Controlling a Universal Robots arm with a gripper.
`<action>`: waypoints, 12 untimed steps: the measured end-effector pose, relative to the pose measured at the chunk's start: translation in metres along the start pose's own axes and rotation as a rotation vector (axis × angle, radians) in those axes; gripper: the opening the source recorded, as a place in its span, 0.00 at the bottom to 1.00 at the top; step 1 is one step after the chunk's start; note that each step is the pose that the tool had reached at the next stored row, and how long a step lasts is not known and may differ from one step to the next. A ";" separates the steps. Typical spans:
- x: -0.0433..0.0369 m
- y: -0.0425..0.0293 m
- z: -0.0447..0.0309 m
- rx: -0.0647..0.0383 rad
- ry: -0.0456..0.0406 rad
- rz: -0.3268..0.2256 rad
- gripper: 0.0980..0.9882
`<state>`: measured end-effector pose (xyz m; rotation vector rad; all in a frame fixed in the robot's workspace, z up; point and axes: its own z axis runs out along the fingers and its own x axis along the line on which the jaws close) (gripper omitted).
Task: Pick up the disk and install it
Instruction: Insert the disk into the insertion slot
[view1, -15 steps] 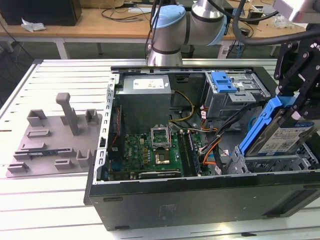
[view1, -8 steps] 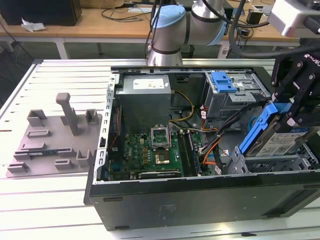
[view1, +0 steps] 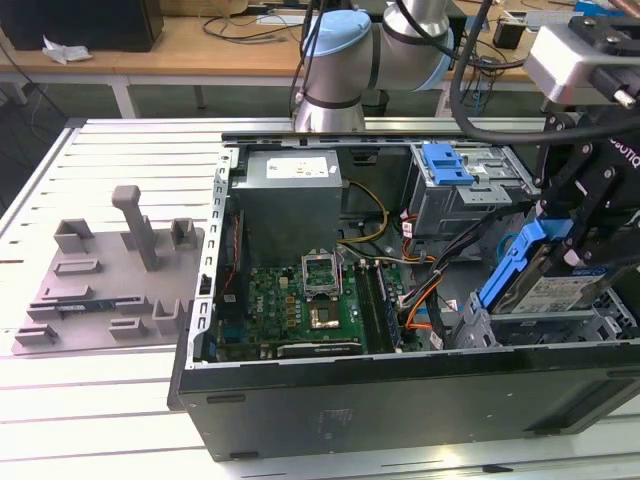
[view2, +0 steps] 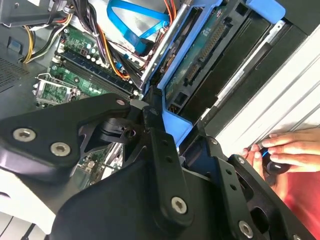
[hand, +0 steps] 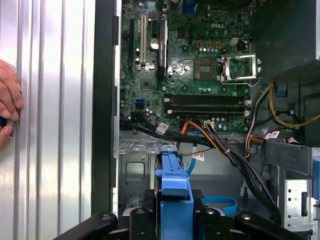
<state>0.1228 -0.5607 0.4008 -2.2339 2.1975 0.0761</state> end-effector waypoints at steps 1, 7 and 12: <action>0.0000 0.0000 0.0007 0.000 0.0008 0.000 0.30; 0.0000 0.0000 0.0014 0.000 0.0022 0.000 0.46; 0.0000 0.0000 0.0016 0.000 0.0021 0.000 0.46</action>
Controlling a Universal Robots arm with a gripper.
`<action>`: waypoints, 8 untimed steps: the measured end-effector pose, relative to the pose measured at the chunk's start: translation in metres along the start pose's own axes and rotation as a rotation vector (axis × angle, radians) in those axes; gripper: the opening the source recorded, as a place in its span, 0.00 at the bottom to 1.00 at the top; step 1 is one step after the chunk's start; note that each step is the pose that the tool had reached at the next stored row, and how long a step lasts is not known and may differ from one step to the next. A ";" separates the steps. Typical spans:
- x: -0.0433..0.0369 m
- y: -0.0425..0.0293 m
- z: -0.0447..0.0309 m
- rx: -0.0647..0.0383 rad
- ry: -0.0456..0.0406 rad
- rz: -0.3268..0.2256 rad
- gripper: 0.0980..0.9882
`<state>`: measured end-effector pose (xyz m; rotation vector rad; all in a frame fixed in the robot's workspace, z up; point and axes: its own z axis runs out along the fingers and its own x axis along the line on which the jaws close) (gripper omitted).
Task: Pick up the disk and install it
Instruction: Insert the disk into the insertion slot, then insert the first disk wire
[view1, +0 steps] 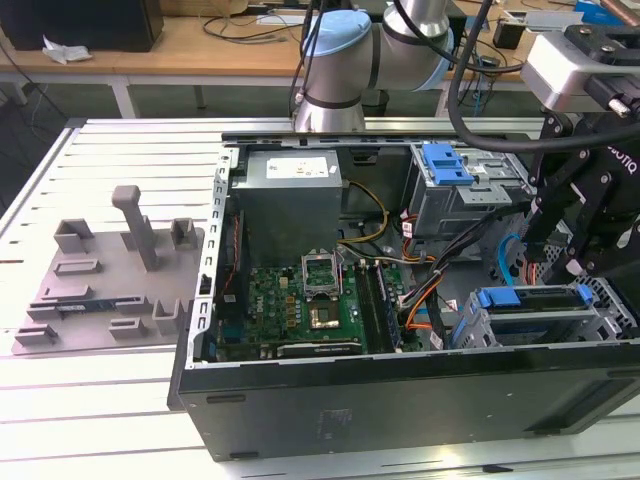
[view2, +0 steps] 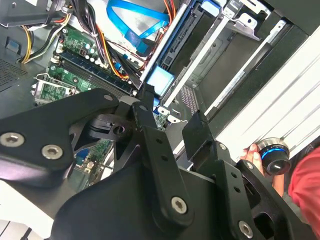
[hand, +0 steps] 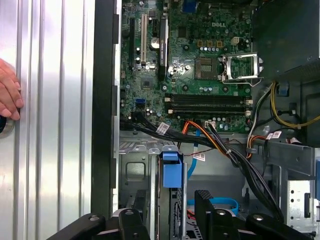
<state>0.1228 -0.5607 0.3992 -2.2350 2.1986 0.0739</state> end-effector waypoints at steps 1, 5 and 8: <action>0.0000 0.0000 0.0000 0.000 0.0000 0.000 0.46; 0.0000 0.0000 0.0001 0.000 0.0000 0.000 0.46; 0.0000 0.0000 0.0001 0.000 0.0000 0.000 0.46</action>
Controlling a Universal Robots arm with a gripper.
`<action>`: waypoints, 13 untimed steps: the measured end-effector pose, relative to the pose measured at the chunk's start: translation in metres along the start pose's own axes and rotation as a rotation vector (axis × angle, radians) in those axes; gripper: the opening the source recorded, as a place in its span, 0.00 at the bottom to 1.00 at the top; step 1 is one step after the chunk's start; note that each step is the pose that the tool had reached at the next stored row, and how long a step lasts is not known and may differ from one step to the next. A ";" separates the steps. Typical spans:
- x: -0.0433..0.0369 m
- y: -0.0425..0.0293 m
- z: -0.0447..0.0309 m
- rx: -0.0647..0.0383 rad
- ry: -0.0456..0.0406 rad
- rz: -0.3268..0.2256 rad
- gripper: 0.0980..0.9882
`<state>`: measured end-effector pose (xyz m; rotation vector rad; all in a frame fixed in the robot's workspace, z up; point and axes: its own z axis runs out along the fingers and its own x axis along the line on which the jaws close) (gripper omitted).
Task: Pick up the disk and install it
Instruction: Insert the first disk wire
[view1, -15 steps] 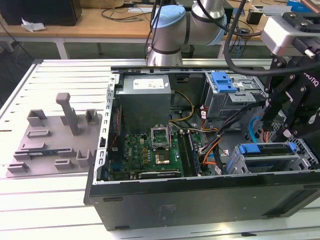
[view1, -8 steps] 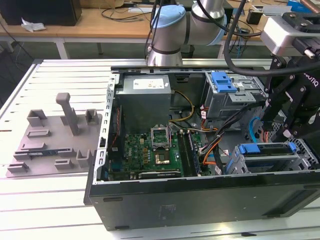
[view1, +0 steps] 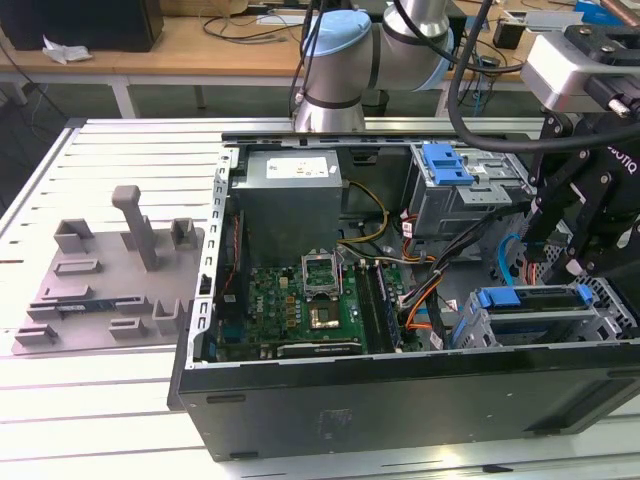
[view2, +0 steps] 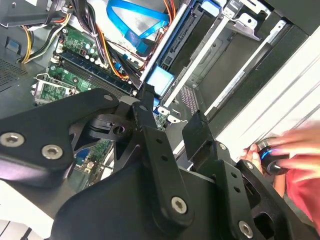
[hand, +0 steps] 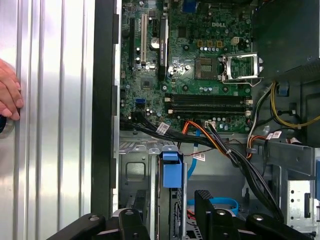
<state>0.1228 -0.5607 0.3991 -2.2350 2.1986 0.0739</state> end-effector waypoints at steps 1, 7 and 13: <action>0.0000 0.0000 0.0000 0.000 0.0000 0.000 0.46; -0.0382 -0.0059 0.0014 -0.001 0.0221 0.001 0.46; -0.0445 -0.0176 0.0013 -0.039 0.1264 0.005 0.46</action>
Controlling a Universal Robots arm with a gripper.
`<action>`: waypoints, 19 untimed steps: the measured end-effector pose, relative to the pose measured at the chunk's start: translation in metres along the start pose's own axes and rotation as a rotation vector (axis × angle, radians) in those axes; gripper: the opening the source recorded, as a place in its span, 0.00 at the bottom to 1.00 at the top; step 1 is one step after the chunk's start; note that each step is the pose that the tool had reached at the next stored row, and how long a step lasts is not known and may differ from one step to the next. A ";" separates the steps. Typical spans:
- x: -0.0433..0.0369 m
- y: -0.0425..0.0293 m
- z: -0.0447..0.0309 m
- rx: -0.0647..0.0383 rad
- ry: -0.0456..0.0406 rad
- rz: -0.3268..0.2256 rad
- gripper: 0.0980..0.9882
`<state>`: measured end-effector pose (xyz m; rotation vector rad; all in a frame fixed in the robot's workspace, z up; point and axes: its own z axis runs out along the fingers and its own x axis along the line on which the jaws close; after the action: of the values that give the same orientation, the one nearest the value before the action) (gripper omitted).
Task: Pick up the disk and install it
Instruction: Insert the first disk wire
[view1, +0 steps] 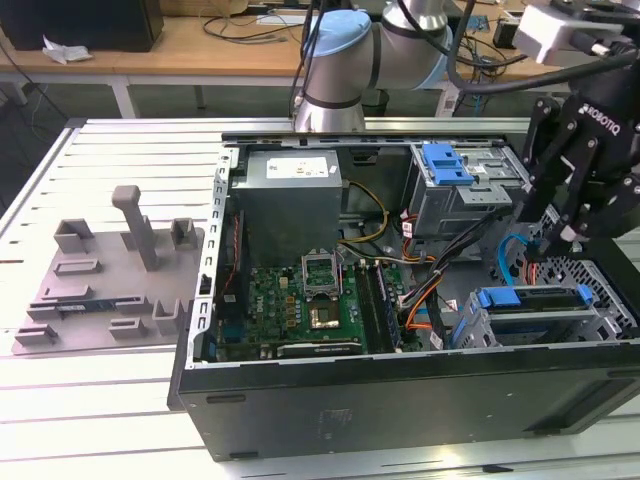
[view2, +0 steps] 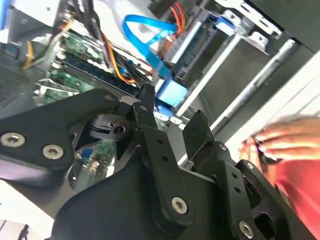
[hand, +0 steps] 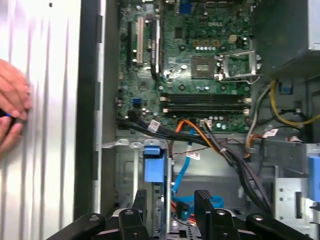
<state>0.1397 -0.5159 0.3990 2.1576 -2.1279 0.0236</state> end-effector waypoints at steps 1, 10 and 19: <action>-0.0004 -0.0024 -0.0002 -0.002 0.0127 0.001 0.46; -0.0063 -0.0405 -0.0034 -0.005 0.0411 0.002 0.46; -0.0460 -0.0632 -0.0058 -0.013 0.1288 0.008 0.46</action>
<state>0.2024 -0.4689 0.3963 2.0801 -2.0593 0.1445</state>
